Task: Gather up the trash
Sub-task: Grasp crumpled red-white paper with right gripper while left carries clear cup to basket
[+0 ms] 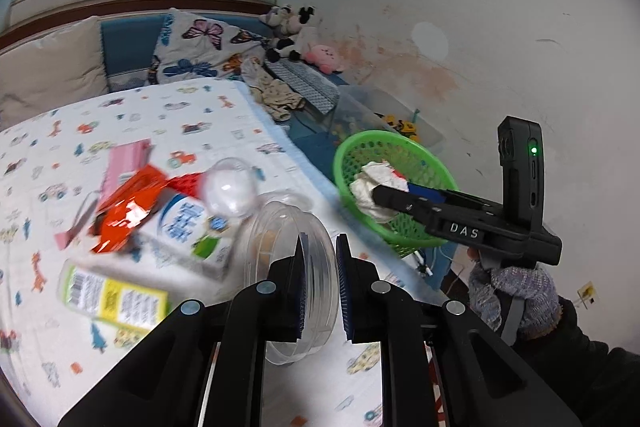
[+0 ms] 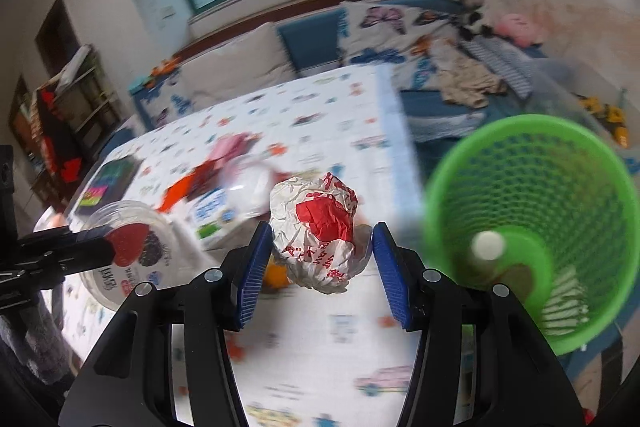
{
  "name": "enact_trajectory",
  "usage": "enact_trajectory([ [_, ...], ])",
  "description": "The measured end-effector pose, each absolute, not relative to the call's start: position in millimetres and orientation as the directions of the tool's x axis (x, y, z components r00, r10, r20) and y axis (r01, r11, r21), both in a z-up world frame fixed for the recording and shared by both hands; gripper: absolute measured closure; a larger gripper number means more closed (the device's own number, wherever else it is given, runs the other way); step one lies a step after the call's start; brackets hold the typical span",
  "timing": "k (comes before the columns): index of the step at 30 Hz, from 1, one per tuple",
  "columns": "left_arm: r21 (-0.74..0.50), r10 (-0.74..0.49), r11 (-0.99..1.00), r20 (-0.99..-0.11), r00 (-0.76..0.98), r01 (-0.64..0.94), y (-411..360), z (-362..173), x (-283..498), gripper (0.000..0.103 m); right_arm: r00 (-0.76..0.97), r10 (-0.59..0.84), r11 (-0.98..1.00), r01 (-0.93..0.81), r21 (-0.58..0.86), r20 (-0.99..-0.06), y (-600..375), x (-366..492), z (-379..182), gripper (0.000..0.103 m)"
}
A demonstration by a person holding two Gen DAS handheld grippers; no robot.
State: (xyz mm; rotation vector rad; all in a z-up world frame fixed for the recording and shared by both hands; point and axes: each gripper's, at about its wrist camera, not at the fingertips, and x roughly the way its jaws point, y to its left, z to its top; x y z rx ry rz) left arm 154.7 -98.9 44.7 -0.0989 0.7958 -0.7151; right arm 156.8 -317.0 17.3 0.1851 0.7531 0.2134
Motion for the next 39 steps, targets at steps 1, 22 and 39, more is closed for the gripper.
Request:
enact_trajectory([
  [1, -0.34, -0.626, 0.758, -0.618, 0.475, 0.557, -105, 46, 157, 0.089, 0.718, 0.227, 0.969, -0.096, 0.23, -0.658, -329, 156, 18, 0.05],
  [22, -0.304, -0.662, 0.669, -0.658, 0.358, 0.678, -260, 46, 208, 0.089, 0.678, -0.1, 0.968, 0.235, 0.087, -0.728, -478, 155, -29, 0.046],
  [39, -0.301, -0.628, 0.65, -0.73, 0.269, 0.698, -346, 10, 250, 0.089, 0.725, -0.084, 0.957, 0.249, 0.146, -0.683, -489, 134, -19, 0.031],
])
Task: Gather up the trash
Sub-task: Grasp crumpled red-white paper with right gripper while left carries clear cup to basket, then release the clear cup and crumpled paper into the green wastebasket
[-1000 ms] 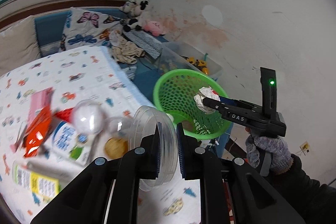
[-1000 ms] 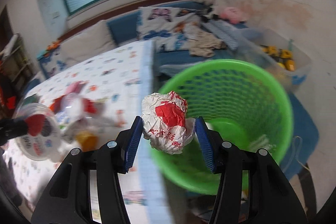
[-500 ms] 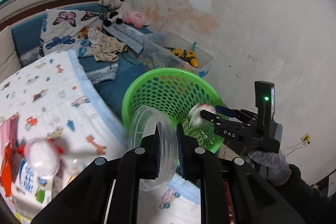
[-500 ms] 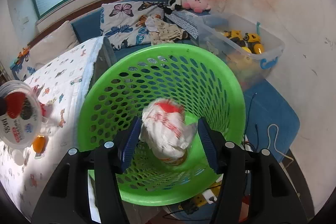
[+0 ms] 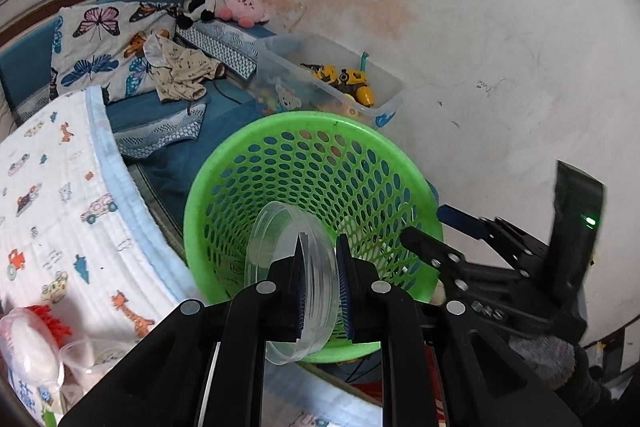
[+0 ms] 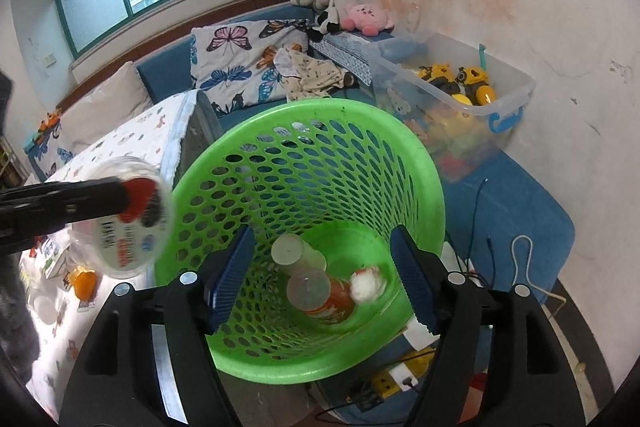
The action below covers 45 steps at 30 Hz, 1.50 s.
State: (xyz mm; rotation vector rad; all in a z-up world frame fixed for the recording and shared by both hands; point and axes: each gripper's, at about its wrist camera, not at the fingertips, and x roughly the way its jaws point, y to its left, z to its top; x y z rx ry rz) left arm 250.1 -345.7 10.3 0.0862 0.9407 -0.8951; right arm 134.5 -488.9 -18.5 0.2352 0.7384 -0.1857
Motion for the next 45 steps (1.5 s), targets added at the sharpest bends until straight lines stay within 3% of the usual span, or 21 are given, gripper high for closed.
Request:
enact_trajectory([
  [7, -0.309, -0.621, 0.653, -0.741, 0.254, 0.692, -356, 0, 254, 0.084, 0.732, -0.069, 0.956, 0.242, 0.164, -0.677, -487, 128, -17, 0.03],
  [10, -0.318, -0.626, 0.656, -0.735, 0.26, 0.684, -355, -1, 255, 0.06, 0.735, -0.065, 0.956, 0.239, 0.169, -0.675, -486, 126, -17, 0.029],
  [15, -0.334, -0.646, 0.648, -0.717, 0.262, 0.684, -349, 1, 252, 0.05, 0.737, -0.059, 0.954, 0.241, 0.18, -0.673, -485, 123, -17, 0.029],
  [33, -0.367, -0.649, 0.716, -0.663, 0.372, 0.594, -254, 26, 205, 0.047, 0.771, 0.026, 0.968, 0.139, 0.207, -0.637, -435, 104, 0, 0.023],
  [40, -0.328, -0.58, 0.794, -0.664, 0.473, 0.512, -197, 28, 182, 0.041, 0.766, 0.08, 0.977, 0.066, 0.202, -0.638, -398, 103, 1, 0.021],
  [45, -0.308, -0.462, 0.884, -0.695, 0.551, 0.353, -142, 25, 180, 0.041, 0.76, 0.121, 0.98, 0.013, 0.2, -0.639, -373, 105, 0, 0.021],
])
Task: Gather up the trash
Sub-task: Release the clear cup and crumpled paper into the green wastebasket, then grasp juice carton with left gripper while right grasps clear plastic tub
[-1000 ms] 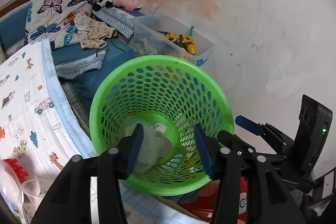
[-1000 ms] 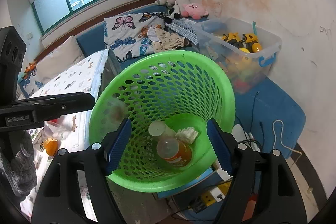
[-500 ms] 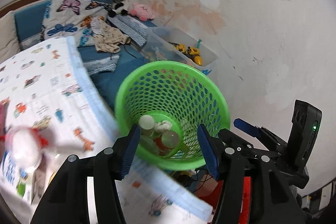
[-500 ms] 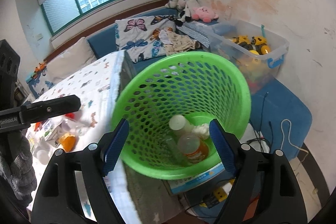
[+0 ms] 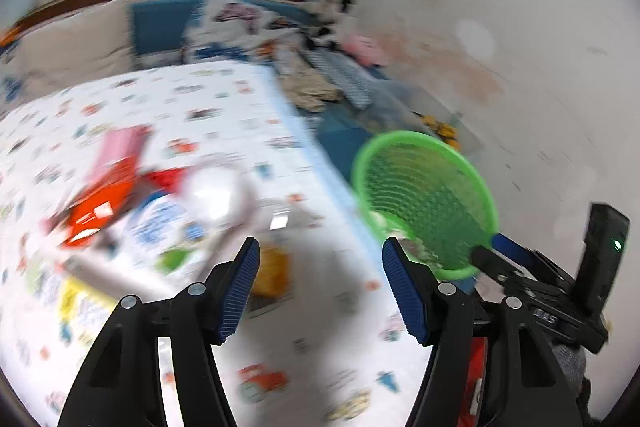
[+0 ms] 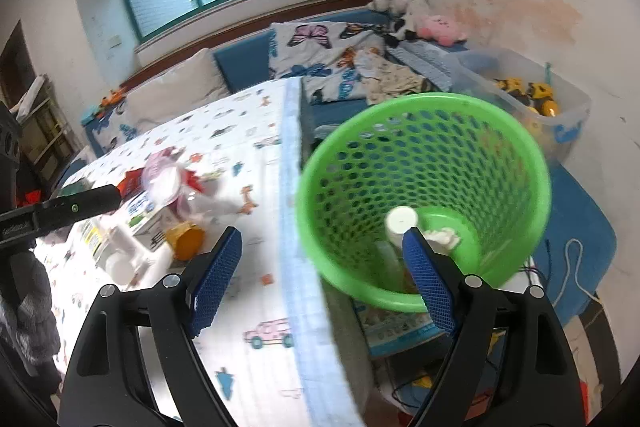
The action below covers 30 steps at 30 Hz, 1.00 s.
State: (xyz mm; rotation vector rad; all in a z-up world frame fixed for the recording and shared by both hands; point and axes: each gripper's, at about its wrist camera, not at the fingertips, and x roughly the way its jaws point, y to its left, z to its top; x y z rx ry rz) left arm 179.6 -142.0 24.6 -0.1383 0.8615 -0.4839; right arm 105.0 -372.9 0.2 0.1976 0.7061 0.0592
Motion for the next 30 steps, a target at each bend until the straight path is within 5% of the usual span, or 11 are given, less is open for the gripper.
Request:
enact_trajectory([
  [15, -0.336, -0.184, 0.925, -0.804, 0.566, -0.176, -14, -8, 206, 0.031, 0.703, 0.242, 0.97, -0.165, 0.178, -0.669, -299, 130, -10, 0.021],
  [30, -0.328, -0.099, 0.88, -0.833, 0.544, -0.342, 11, -21, 215, 0.025, 0.629, 0.332, 0.943, -0.221, 0.247, -0.703, -268, 172, -34, 0.021],
])
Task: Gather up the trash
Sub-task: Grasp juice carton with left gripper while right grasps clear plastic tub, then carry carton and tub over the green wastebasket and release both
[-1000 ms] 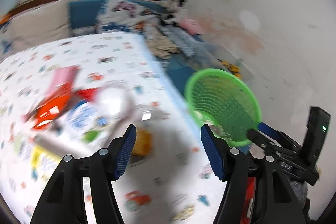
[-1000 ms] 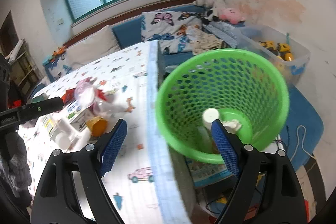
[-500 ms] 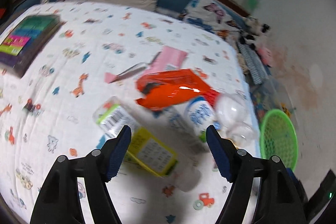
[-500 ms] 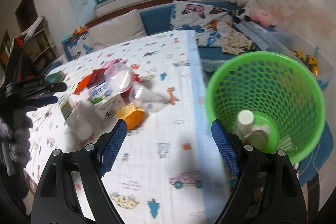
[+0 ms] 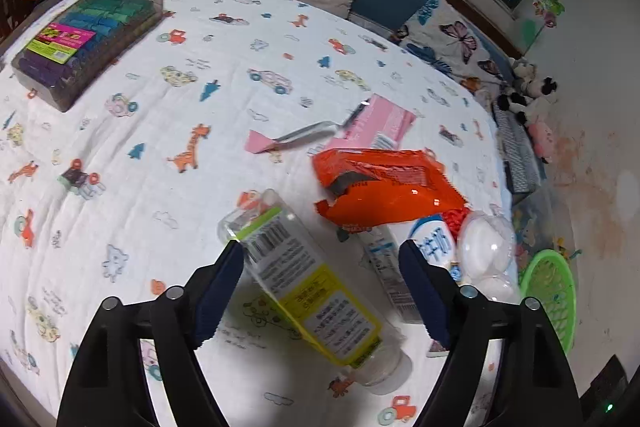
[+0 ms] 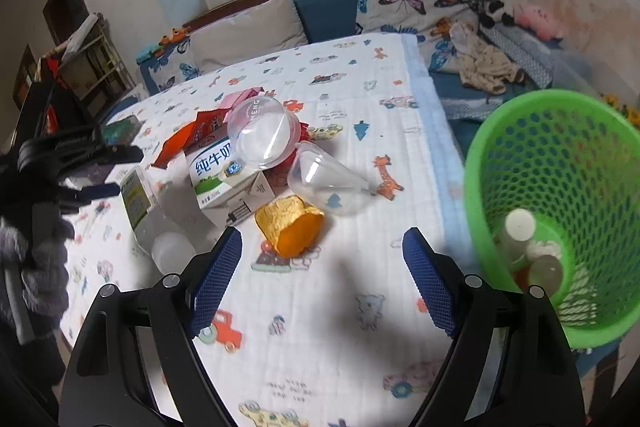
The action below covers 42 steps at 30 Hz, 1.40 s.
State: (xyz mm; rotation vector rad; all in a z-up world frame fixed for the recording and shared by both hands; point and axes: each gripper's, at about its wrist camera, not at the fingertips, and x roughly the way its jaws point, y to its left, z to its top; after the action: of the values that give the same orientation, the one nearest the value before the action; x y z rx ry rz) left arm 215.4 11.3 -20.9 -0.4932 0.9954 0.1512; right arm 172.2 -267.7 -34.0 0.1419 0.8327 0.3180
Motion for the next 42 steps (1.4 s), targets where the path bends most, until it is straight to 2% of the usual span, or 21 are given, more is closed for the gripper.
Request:
enact_trajectory([
  [9, -0.369, -0.14, 0.844, -0.852, 0.504, -0.389, 11, -37, 220, 0.024, 0.57, 0.429, 0.889, -0.128, 0.44, -0.701, -281, 214, -53, 0.021],
  [14, -0.354, -0.125, 0.845, -0.86, 0.495, -0.401, 8, -42, 225, 0.024, 0.531, 0.488, 0.845, -0.086, 0.528, -0.693, -287, 231, -60, 0.024],
  [21, -0.331, -0.115, 0.848, -0.877, 0.467, -0.414, 7, -53, 234, 0.024, 0.494, 0.535, 0.804, -0.049, 0.592, -0.685, -287, 247, -69, 0.029],
  [27, -0.312, -0.102, 0.854, -0.885, 0.454, -0.416, 6, -58, 240, 0.024, 0.484, 0.546, 0.793, -0.034, 0.609, -0.684, -286, 254, -76, 0.039],
  [28, -0.309, -0.099, 0.853, -0.886, 0.453, -0.42, 7, -60, 241, 0.025, 0.485, 0.546, 0.792, -0.033, 0.61, -0.683, -287, 253, -77, 0.041],
  [31, -0.319, -0.109, 0.85, -0.884, 0.454, -0.418, 11, -63, 241, 0.038, 0.492, 0.547, 0.791, -0.038, 0.611, -0.677, -288, 250, -76, 0.044],
  [38, -0.365, -0.162, 0.863, -0.856, 0.491, -0.35, 10, -55, 232, 0.046, 0.528, 0.499, 0.836, -0.086, 0.541, -0.687, -282, 237, -64, 0.044],
  [42, -0.433, -0.241, 0.866, -0.799, 0.551, -0.249, 6, -39, 216, 0.052, 0.563, 0.458, 0.87, -0.123, 0.478, -0.688, -281, 221, -52, 0.044],
])
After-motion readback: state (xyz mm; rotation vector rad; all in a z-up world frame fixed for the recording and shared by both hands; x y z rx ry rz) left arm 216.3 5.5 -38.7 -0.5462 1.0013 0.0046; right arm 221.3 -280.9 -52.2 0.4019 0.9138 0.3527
